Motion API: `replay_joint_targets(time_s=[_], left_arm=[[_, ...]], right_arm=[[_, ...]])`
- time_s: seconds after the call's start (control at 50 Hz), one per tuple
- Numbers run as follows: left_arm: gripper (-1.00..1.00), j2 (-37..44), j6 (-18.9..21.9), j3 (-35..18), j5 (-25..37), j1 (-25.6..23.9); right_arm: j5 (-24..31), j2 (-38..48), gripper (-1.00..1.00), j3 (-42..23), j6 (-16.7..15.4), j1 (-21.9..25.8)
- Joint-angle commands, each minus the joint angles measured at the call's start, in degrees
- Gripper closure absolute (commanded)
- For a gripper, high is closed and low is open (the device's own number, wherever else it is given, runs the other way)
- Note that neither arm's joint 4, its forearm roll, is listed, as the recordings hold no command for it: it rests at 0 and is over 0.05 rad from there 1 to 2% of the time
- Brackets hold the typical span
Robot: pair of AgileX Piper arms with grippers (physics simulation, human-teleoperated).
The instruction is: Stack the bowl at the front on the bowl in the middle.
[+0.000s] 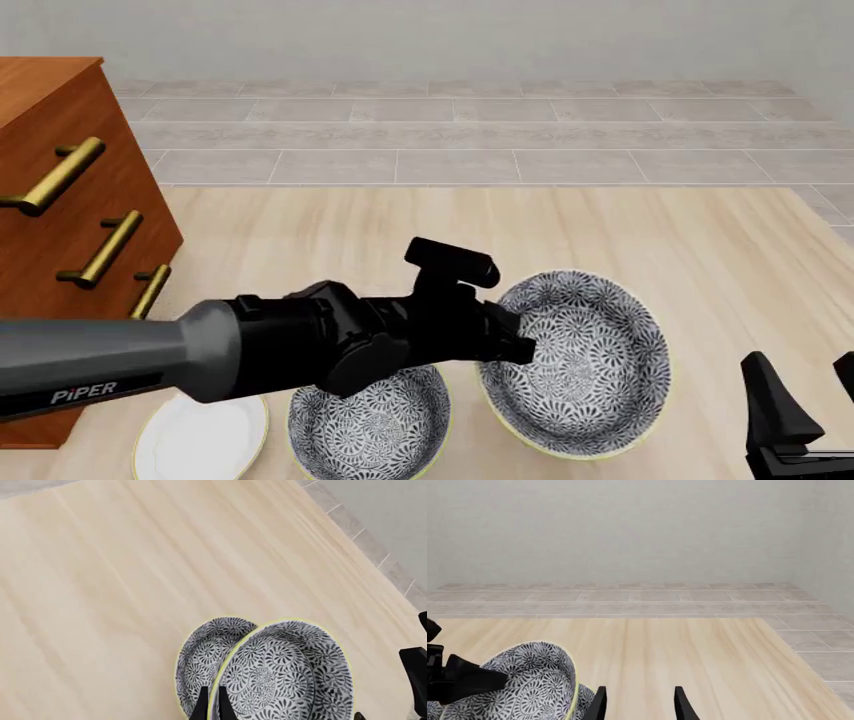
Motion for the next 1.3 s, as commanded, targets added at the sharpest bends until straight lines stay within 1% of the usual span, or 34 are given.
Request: replay_joint_targets(time_s=[0.02, 0.44, 0.64, 0.66, 1.18, 1.3], left_arm=[[1.0, 0.5, -0.8, 0.0, -0.9, -0.3], [1.0, 2.1, -0.1, 0.0, -1.8, -0.4], [1.0, 0.4, 0.9, -0.1, -1.7, -0.8], [-1.0, -0.2, 1.0, 0.0, -1.8, -1.0], [-1.0, -3.6, 1.7, 0.5, -0.7, -1.3], [-1.0, -5.4, 2.0, 1.4, -0.1, -0.9]], right_arm=[[-0.1, 0.0, -1.0, 0.1, -0.1, 0.0], [-0.1, 0.0, -1.0, 0.1, -0.1, 0.0], [-0.1, 0.0, -1.0, 0.1, -0.1, 0.0], [-0.1, 0.0, -1.0, 0.1, -0.1, 0.0], [-0.1, 0.0, -1.0, 0.1, -0.1, 0.0], [-0.1, 0.0, -1.0, 0.1, -0.1, 0.0]])
